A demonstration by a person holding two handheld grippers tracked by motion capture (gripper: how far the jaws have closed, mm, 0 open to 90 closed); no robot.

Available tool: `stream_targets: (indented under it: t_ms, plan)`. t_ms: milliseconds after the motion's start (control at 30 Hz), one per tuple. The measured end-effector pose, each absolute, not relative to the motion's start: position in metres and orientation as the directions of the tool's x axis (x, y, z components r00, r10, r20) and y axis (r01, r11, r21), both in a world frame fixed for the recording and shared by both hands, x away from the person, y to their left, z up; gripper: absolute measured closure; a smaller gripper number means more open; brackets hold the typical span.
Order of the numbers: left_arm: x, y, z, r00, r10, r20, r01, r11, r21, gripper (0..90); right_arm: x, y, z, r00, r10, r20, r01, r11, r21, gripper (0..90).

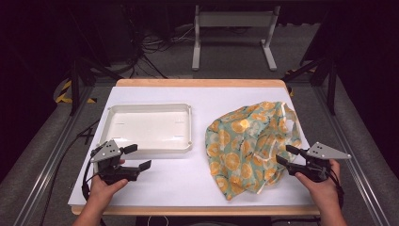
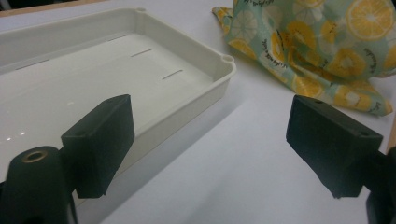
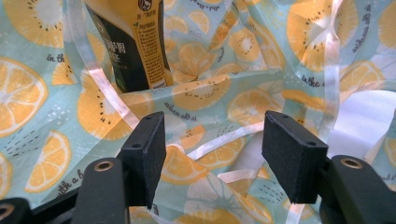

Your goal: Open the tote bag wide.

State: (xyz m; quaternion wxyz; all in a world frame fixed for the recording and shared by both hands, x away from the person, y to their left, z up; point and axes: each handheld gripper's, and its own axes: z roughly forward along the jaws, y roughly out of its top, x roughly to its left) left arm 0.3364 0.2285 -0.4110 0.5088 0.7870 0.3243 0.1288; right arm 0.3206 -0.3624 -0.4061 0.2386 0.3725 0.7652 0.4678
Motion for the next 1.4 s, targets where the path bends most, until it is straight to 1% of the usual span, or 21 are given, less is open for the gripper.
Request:
stream_targets:
  t_ms: [33,67,233,500,633,800,1000,1167,1233,1267,1400]
  plan:
    - [0.336,0.228,-0.411,0.756,0.642,-0.127,0.379,-0.272,0.884,15.7,0.321,-0.362,-0.406,-0.611,0.791,-0.019,0.344,0.287,0.894,40.8]
    - [0.337,0.228,-0.411,0.756,0.648,-0.087,0.366,-0.309,0.878,15.7,0.320,-0.361,-0.405,-0.612,0.790,-0.023,0.342,0.291,0.894,40.7]
    - [0.336,0.228,-0.410,0.762,0.642,-0.086,0.367,-0.319,0.874,15.5,0.320,-0.361,-0.403,-0.615,0.788,-0.027,0.335,0.292,0.896,40.7]
    - [0.336,0.229,-0.408,0.749,0.655,-0.099,0.380,-0.302,0.874,15.6,0.322,-0.359,-0.398,-0.611,0.791,-0.033,0.326,0.290,0.900,40.8]
    - [0.336,0.230,-0.406,0.751,0.654,-0.094,0.374,-0.303,0.876,15.5,0.325,-0.359,-0.389,-0.610,0.792,-0.024,0.305,0.263,0.915,44.1]
    - [0.336,0.233,-0.405,0.748,0.658,-0.092,0.371,-0.300,0.879,15.4,0.331,-0.357,-0.381,-0.610,0.791,-0.034,0.297,0.268,0.916,43.9]
    - [0.336,0.233,-0.405,0.755,0.649,-0.090,0.372,-0.311,0.874,15.3,0.341,-0.357,-0.371,-0.596,0.801,-0.049,0.297,0.277,0.914,42.6]
    - [0.336,0.233,-0.405,0.758,0.646,-0.090,0.370,-0.312,0.875,15.2,0.351,-0.358,-0.363,-0.579,0.813,-0.061,0.304,0.284,0.909,38.2]
    - [0.336,0.233,-0.405,0.759,0.645,-0.089,0.369,-0.313,0.875,15.2,0.353,-0.358,-0.362,-0.575,0.816,-0.058,0.310,0.283,0.908,37.1]
    - [0.336,0.233,-0.405,0.760,0.644,-0.089,0.368,-0.313,0.876,15.2,0.357,-0.360,-0.362,-0.571,0.819,-0.060,0.312,0.284,0.907,34.3]
    - [0.335,0.233,-0.406,0.761,0.641,-0.099,0.375,-0.310,0.873,15.1,0.364,-0.362,-0.365,-0.569,0.821,-0.057,0.323,0.287,0.902,31.7]
